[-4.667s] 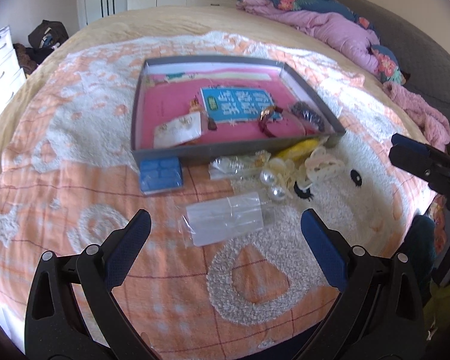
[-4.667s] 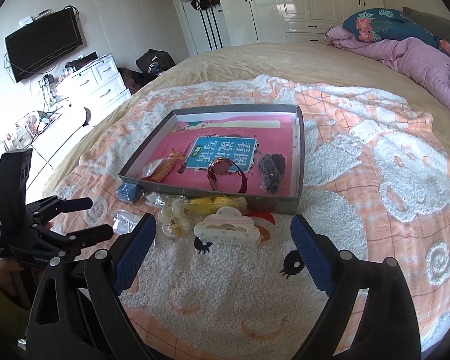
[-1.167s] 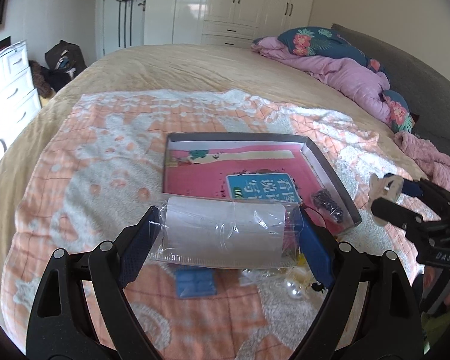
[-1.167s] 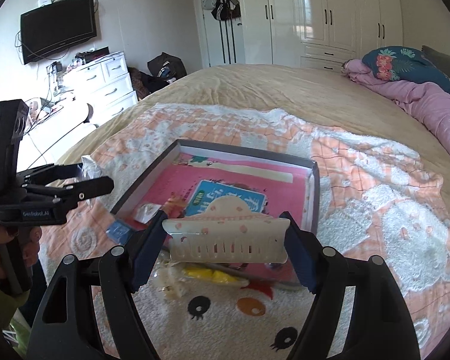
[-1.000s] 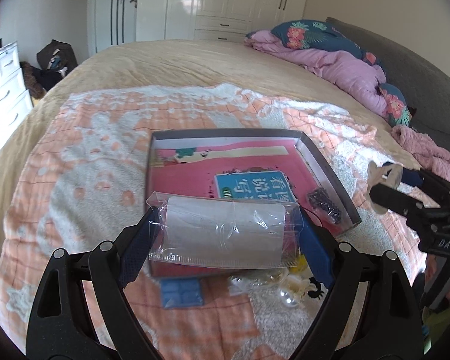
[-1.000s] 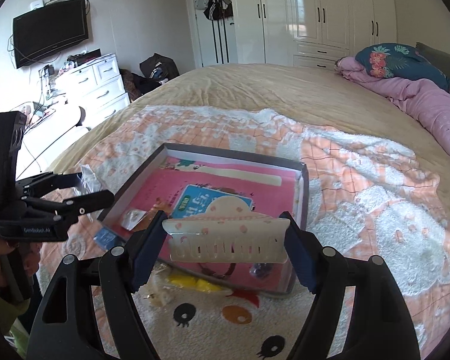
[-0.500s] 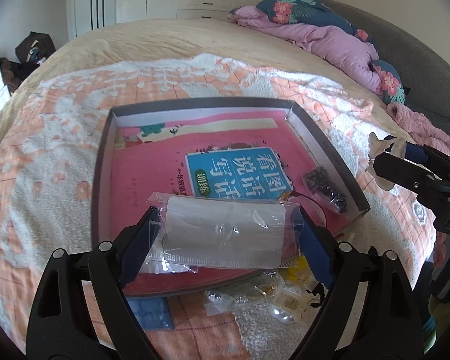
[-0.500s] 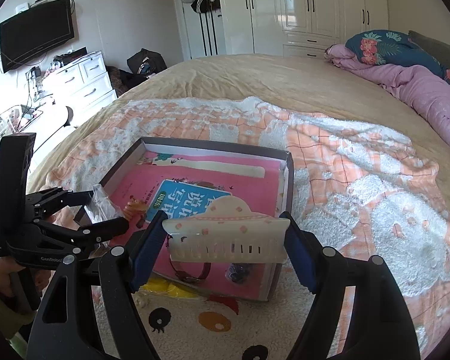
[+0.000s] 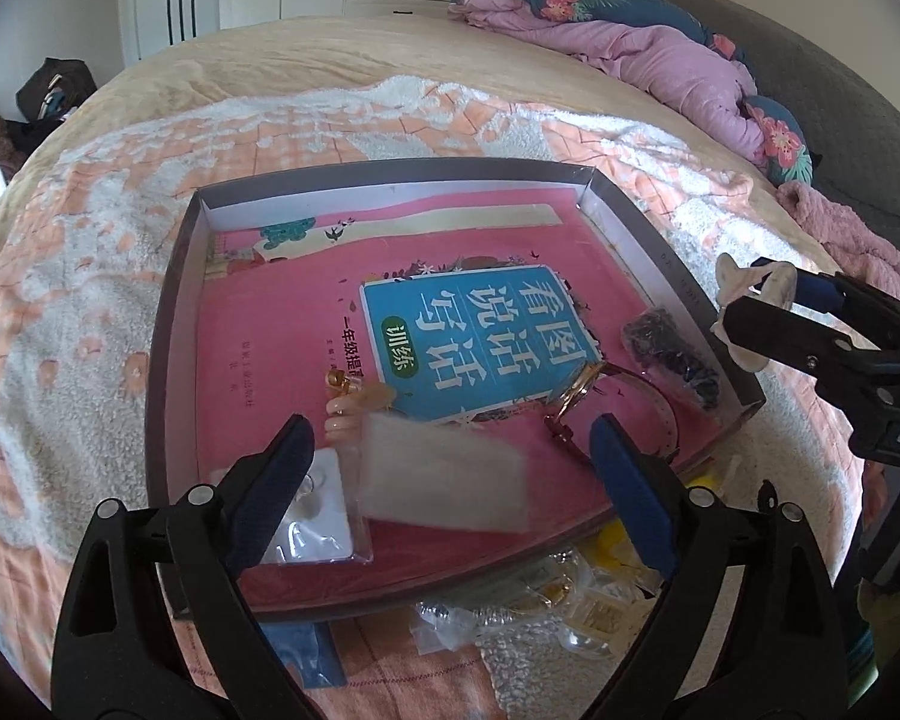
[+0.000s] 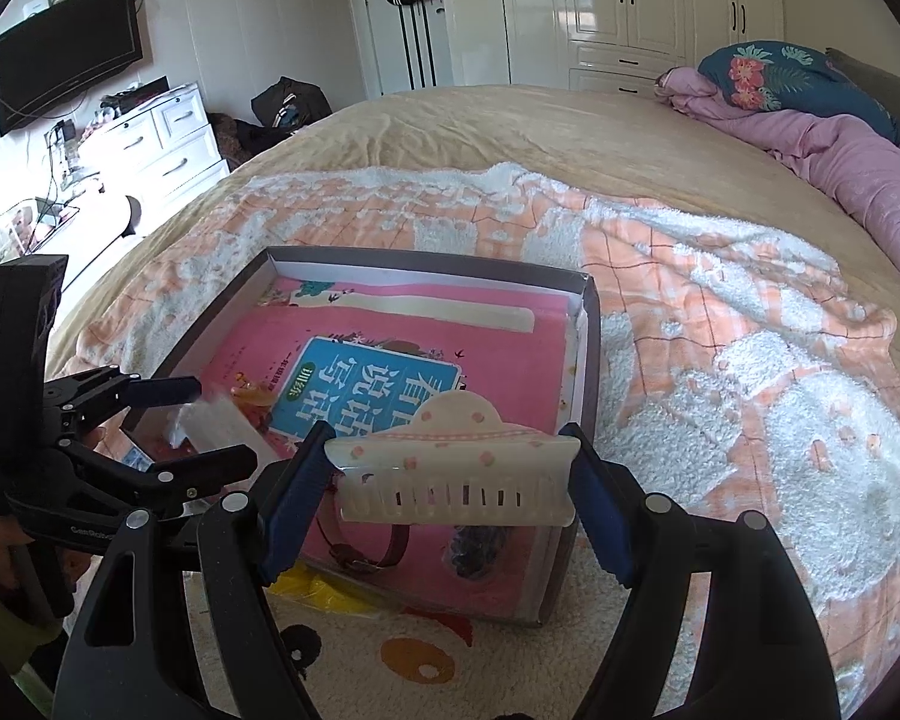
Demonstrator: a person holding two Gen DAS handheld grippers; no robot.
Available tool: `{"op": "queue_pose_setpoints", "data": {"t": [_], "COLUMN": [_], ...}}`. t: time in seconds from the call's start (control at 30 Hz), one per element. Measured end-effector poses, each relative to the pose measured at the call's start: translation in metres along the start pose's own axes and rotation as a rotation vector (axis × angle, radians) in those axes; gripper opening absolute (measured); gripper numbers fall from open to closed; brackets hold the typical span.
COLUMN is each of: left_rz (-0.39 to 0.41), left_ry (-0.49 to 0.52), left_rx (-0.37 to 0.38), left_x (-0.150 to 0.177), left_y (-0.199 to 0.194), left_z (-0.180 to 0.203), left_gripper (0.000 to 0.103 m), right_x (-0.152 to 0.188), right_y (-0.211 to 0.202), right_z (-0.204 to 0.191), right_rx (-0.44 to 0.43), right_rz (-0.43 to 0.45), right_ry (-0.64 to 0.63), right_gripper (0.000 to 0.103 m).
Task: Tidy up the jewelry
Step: 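Carry the clear bag and cloud clip over the grey box, then open both tools to drop the bag and cloud clip into the box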
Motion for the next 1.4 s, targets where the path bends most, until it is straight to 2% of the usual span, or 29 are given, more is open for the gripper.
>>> {"op": "queue_pose_setpoints", "data": {"t": [0.27, 0.43, 0.57, 1.03, 1.4], "left_rz": [0.02, 0.036, 0.049, 0.092, 0.162], "left_ry": [-0.014, -0.027, -0.037, -0.045, -0.069], "left_rx": [-0.01, -0.022, -0.028, -0.049, -0.083], "left_x": [-0.003, -0.008, -0.011, -0.018, -0.027], "left_y": [-0.012, -0.021, -0.027, -0.055, -0.095], "left_z": [-0.009, -0.016, -0.019, -0.018, -0.022], "left_gripper": [0.093, 0.093, 0.093, 0.093, 0.094], "right_x": [0.012, 0.02, 0.021, 0.005, -0.011], "right_y": [0.021, 0.026, 0.023, -0.02, -0.068], "right_z": [-0.001, -0.005, -0.006, -0.001, -0.006], "right_rx": [-0.022, -0.043, -0.042, -0.024, -0.025], "right_rz": [-0.044, -0.064, -0.059, 0.015, 0.098], "right_ry": [-0.002, 0.011, 0.026, 0.077, 0.088], "right_gripper": [0.075, 0.075, 0.082, 0.097, 0.098]}}
Point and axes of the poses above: each gripper's, at about its wrist camera, not at the fingertips, and y roughly the way its jaws point, z to its right, x to its underside, the point moved 1 cm from there along y, roughly the way its jaws point, and after that the axes turned 15 degrees about z, right-handed, at the moved point
